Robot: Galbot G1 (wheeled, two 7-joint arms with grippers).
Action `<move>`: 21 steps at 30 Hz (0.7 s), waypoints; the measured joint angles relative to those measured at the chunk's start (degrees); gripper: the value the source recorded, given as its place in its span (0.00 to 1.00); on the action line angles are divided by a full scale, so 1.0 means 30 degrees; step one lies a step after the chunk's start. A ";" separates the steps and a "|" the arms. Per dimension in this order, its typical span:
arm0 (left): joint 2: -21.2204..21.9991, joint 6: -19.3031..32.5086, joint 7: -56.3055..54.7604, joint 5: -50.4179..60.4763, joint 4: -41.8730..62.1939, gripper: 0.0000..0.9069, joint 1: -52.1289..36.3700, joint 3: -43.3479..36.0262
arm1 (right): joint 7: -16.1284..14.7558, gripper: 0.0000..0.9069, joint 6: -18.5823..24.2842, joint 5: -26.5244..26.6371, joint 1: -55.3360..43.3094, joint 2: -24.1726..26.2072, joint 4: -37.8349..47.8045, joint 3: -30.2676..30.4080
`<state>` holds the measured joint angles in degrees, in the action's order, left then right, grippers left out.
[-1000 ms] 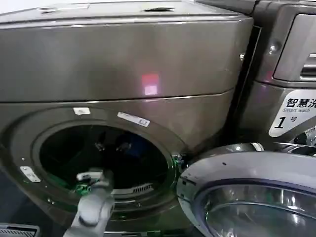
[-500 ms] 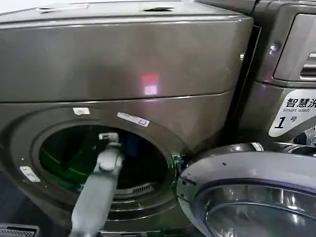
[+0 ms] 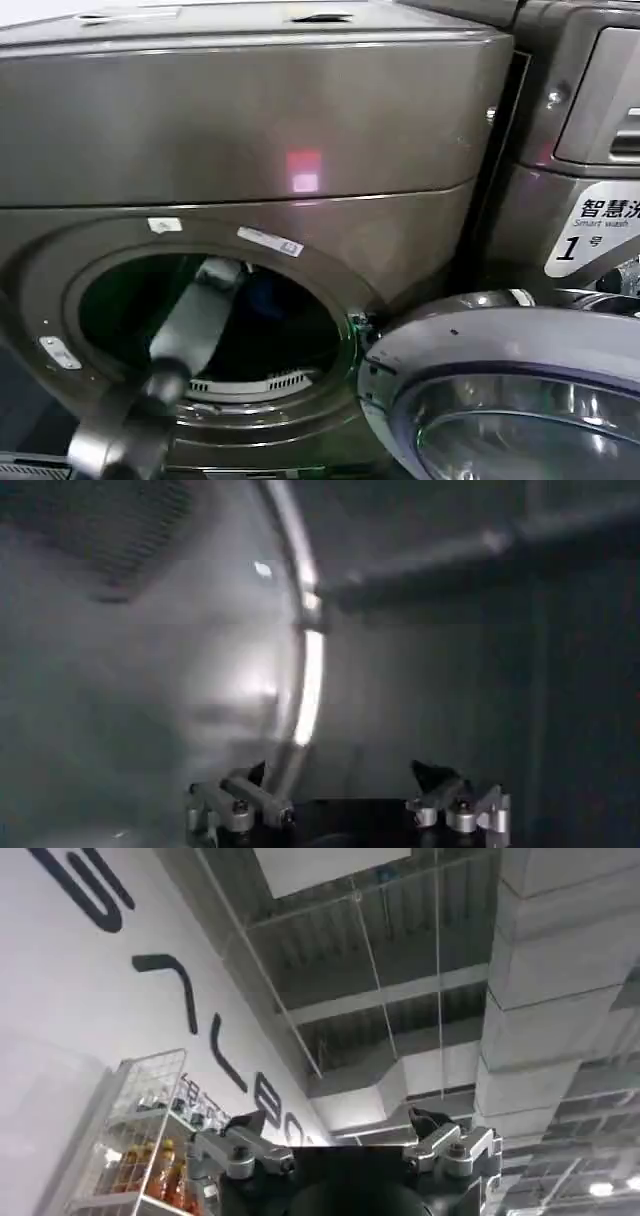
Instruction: Grasp the clothes from the dryer.
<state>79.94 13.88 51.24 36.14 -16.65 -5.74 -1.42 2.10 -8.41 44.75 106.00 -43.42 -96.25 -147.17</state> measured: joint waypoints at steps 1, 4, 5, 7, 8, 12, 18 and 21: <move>-0.0012 0.0175 0.0070 0.0559 0.0163 1.00 -0.0131 -0.0200 | 0.0000 1.00 0.0000 0.0010 0.0007 -0.0035 -0.0028 0.0000; 0.0036 0.0504 0.0126 0.1737 0.0657 1.00 -0.0388 -0.0695 | 0.0006 1.00 -0.0001 0.0094 0.0027 -0.0118 -0.0141 0.0008; 0.0075 0.0581 0.0110 0.1994 0.0850 1.00 -0.0463 -0.0869 | 0.0005 1.00 -0.0002 0.0142 0.0027 -0.0141 -0.0194 0.0014; 0.0177 0.0642 -0.0048 0.2338 0.1201 1.00 -0.0541 -0.1197 | 0.0005 1.00 -0.0004 0.0177 -0.0009 -0.0208 -0.0240 0.0071; 0.0218 0.0647 -0.0171 0.2505 0.1347 1.00 -0.0558 -0.1384 | 0.0006 1.00 -0.0004 0.0177 -0.0047 -0.0249 -0.0250 0.0123; 0.0411 0.0489 -0.0691 0.2776 0.1892 1.00 -0.0558 -0.2049 | 0.0006 1.00 -0.0003 0.0186 -0.0125 -0.0287 -0.0272 0.0265; 0.0681 -0.0069 -0.1170 0.2533 0.2388 1.00 -0.0412 -0.2742 | 0.0015 1.00 -0.0002 0.0199 -0.0141 -0.0188 -0.0372 0.0413; 0.0779 -0.0359 -0.1288 0.2271 0.2526 1.00 -0.0326 -0.2958 | 0.0014 1.00 0.0001 0.0200 -0.0146 -0.0119 -0.0374 0.0454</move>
<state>82.27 12.80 47.38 42.95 -9.07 -6.72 -10.30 2.14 -8.41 45.35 105.57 -43.78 -97.37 -145.81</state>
